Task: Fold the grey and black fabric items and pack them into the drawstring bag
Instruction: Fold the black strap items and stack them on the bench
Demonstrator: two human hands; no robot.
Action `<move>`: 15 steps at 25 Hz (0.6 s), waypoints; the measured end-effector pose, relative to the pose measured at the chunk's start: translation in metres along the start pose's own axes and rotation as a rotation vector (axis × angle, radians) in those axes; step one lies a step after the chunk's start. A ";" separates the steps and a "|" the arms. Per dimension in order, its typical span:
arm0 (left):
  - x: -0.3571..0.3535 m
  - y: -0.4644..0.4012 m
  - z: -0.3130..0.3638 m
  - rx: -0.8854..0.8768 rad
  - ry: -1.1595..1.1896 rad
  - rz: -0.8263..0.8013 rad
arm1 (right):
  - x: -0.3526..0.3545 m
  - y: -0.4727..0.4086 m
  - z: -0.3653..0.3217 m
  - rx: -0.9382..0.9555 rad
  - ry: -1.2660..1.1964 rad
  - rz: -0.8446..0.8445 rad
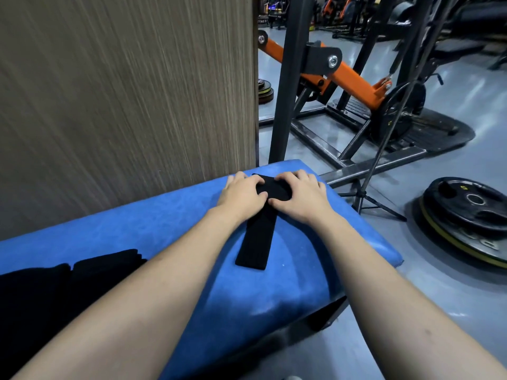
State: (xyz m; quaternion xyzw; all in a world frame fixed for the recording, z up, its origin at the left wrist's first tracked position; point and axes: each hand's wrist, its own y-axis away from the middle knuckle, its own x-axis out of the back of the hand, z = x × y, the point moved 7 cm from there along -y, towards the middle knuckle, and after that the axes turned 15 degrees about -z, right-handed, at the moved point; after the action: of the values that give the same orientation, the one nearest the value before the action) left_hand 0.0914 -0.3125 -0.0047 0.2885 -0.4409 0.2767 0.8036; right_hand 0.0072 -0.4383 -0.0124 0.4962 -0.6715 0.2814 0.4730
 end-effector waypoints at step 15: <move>0.070 0.164 -0.005 -0.330 0.929 0.292 | 0.069 0.129 -0.115 0.501 -0.449 0.103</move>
State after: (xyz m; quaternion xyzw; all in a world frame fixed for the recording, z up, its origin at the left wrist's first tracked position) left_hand 0.0115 -0.1846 0.0898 -0.0602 -0.1108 0.4119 0.9025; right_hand -0.0766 -0.3233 0.1079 0.6119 -0.6931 0.3450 0.1620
